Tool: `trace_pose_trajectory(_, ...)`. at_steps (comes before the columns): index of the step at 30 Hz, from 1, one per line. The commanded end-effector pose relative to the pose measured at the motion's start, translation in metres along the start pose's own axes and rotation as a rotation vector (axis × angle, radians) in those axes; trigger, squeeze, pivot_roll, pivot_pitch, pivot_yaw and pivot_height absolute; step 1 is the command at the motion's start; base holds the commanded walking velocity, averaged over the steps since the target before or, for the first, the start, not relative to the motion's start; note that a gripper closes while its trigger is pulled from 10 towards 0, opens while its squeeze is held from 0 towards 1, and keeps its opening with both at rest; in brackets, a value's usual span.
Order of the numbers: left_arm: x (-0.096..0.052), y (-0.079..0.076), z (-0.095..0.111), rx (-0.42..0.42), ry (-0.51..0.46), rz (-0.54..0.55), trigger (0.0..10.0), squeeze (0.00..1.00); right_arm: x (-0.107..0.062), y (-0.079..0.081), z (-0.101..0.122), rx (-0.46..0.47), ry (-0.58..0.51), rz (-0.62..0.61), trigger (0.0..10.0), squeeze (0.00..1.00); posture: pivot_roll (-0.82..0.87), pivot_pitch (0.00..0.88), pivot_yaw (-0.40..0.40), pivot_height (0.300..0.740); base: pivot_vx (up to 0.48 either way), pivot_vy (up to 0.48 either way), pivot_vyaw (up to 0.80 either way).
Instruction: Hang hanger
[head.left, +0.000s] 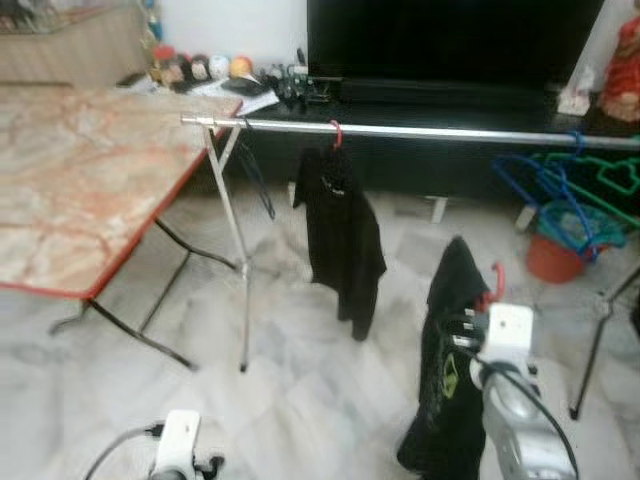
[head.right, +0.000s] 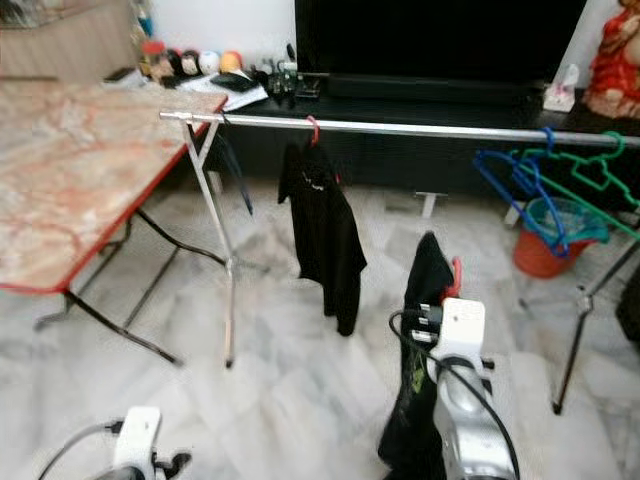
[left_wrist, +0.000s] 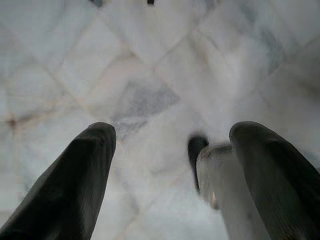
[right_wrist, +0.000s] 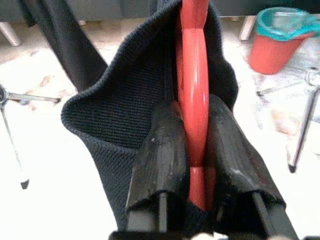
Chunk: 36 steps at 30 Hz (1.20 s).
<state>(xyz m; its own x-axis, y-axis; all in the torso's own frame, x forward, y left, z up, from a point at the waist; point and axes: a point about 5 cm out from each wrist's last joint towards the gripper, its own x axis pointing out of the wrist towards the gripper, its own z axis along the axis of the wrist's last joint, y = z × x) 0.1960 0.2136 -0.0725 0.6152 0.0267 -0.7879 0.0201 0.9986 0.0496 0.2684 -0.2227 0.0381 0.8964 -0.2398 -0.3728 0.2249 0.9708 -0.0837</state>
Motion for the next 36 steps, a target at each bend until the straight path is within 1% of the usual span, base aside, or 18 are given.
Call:
trace_pose_trajectory(1, 0.0, 0.003, 0.005, -0.006, -0.014, 0.01, 10.0, 0.0, 0.002, 0.006, 0.018, 0.0, -0.062, 0.022, 10.0, 0.0, -0.15, 0.0, -0.007, 0.74, 0.0, 0.0, 0.0)
trace_pose_trajectory(10, 0.0, 0.004, 0.005, 0.006, -0.024, 0.023, 10.0, 0.0, 0.004, 0.01, 0.016, -0.071, 0.0, 0.105, 10.0, 0.0, -0.15, 0.0, -0.007, 0.74, 0.0, 0.0, 0.0)
trace_pose_trajectory(11, 0.0, 0.004, 0.006, 0.013, -0.034, 0.022, 10.0, 0.0, 0.004, 0.01, 0.017, -0.103, 0.008, 0.139, 10.0, 0.0, -0.15, 0.0, -0.007, 0.74, 0.0, 0.0, 0.0)
trace_pose_trajectory(13, 0.0, 0.004, 0.007, 0.028, -0.047, 0.017, 10.0, 0.0, 0.004, 0.009, 0.02, -0.137, 0.01, 0.169, 10.0, 0.0, -0.14, 0.0, -0.007, 0.74, 0.0, 0.0, 0.0)
trace_pose_trajectory(14, 0.0, 0.004, 0.007, 0.028, -0.047, 0.017, 10.0, 0.0, 0.004, 0.009, 0.02, -0.137, 0.01, 0.169, 10.0, 0.0, -0.14, 0.0, -0.007, 0.74, 0.0, 0.0, 0.0)
trace_pose_trajectory(18, -0.001, 0.003, 0.014, 0.062, -0.117, -0.001, 10.0, 0.0, 0.0, 0.005, 0.032, -0.261, 0.013, 0.295, 10.0, 0.0, -0.15, 0.0, -0.008, 0.74, 0.0, 0.0, 0.0)
trace_pose_trajectory(19, -0.001, 0.002, 0.017, 0.088, -0.148, -0.009, 10.0, 0.0, -0.002, 0.003, 0.037, -0.339, 0.013, 0.365, 10.0, 0.0, -0.15, 0.0, -0.009, 0.74, 0.0, 0.0, 0.0)
trace_pose_trajectory(20, -0.001, 0.002, 0.017, 0.088, -0.148, -0.009, 10.0, 0.0, -0.002, 0.003, 0.037, -0.339, 0.013, 0.365, 10.0, 0.0, -0.15, 0.0, -0.009, 0.74, 0.0, 0.0, 0.0)
trace_pose_trajectory(21, -0.001, 0.001, 0.019, 0.1, -0.168, -0.018, 10.0, 0.0, -0.004, 0.001, 0.039, -0.392, 0.014, 0.411, 10.0, 0.0, -0.14, 0.0, -0.009, 0.74, 0.0, 0.0, 0.0)
trace_pose_trajectory(23, -0.002, 0.0, 0.022, 0.131, -0.192, -0.024, 10.0, 0.0, -0.006, -0.001, 0.042, -0.441, 0.022, 0.456, 10.0, 0.0, -0.15, 0.0, -0.009, 0.74, 0.0, 0.0, 0.0)
trace_pose_trajectory(25, -0.003, 0.0, 0.028, 0.205, -0.237, -0.011, 10.0, 0.0, -0.007, -0.005, 0.047, -0.479, 0.028, 0.495, 10.0, 0.0, -0.15, 0.0, -0.01, 0.74, 0.0, 0.0, 0.0)
trace_pose_trajectory(26, -0.003, -0.001, 0.031, 0.229, -0.271, -0.011, 10.0, 0.0, -0.008, -0.007, 0.05, -0.5, 0.037, 0.532, 10.0, 0.0, -0.14, 0.0, -0.012, 0.74, 0.0, 0.0, 0.0)
trace_pose_trajectory(29, -0.004, -0.003, 0.036, 0.262, -0.312, -0.018, 10.0, 0.0, -0.011, -0.009, 0.054, -0.543, 0.038, 0.592, 10.0, 0.0, -0.13, 0.0, -0.018, 0.74, 0.0, 0.0, 0.0)
trace_pose_trajectory(31, -0.005, -0.006, 0.039, 0.3, -0.337, -0.05, 10.0, 0.0, -0.013, -0.011, 0.055, -0.585, 0.056, 0.648, 10.0, 0.0, -0.13, 0.0, -0.019, 0.74, 0.0, 0.0, 0.0)
trace_pose_trajectory(33, -0.005, -0.011, 0.042, 0.341, -0.354, -0.117, 10.0, 0.0, -0.018, -0.012, 0.057, -0.642, 0.073, 0.729, 10.0, 0.0, -0.13, 0.0, -0.021, 0.74, 0.0, 0.0, 0.0)
trace_pose_trajectory(36, -0.005, -0.015, 0.043, 0.38, -0.353, -0.17, 10.0, 0.0, -0.023, -0.013, 0.061, -0.685, 0.081, 0.785, 10.0, 0.0, -0.13, 0.0, -0.022, 0.74, 0.0, 0.0, 0.0)
